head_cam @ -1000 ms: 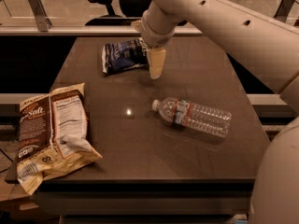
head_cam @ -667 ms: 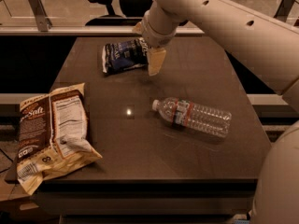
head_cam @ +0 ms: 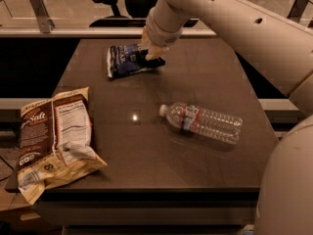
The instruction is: Pick blue chip bag
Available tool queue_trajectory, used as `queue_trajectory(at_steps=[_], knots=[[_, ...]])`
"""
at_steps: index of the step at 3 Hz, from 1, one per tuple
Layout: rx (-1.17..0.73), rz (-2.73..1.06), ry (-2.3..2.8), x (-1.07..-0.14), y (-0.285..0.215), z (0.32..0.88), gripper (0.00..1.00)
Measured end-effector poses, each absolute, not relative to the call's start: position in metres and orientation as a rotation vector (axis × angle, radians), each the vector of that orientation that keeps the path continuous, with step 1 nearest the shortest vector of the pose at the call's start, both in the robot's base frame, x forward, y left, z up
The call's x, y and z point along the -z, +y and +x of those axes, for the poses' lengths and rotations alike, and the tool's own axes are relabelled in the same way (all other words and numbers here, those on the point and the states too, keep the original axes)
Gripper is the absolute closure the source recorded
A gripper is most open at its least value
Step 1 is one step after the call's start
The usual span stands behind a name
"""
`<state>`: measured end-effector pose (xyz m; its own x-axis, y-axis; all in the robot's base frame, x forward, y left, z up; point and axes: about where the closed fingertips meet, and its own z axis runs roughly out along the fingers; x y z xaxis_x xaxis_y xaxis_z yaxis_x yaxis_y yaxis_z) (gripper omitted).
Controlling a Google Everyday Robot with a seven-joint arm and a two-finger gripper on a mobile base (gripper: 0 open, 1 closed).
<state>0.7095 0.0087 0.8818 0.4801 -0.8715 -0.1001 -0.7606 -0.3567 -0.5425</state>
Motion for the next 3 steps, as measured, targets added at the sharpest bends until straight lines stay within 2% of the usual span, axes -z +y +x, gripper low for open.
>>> queue_trajectory(at_steps=[1, 2, 3], knots=[[0.276, -2.211, 1.337, -0.8826, 0.0118, 0.7097, 0.87], [0.273, -2.209, 1.338, -0.8837, 0.0127, 0.7076, 1.0], [0.275, -2.191, 1.358, -0.8858, 0.009, 0.7035, 1.0]])
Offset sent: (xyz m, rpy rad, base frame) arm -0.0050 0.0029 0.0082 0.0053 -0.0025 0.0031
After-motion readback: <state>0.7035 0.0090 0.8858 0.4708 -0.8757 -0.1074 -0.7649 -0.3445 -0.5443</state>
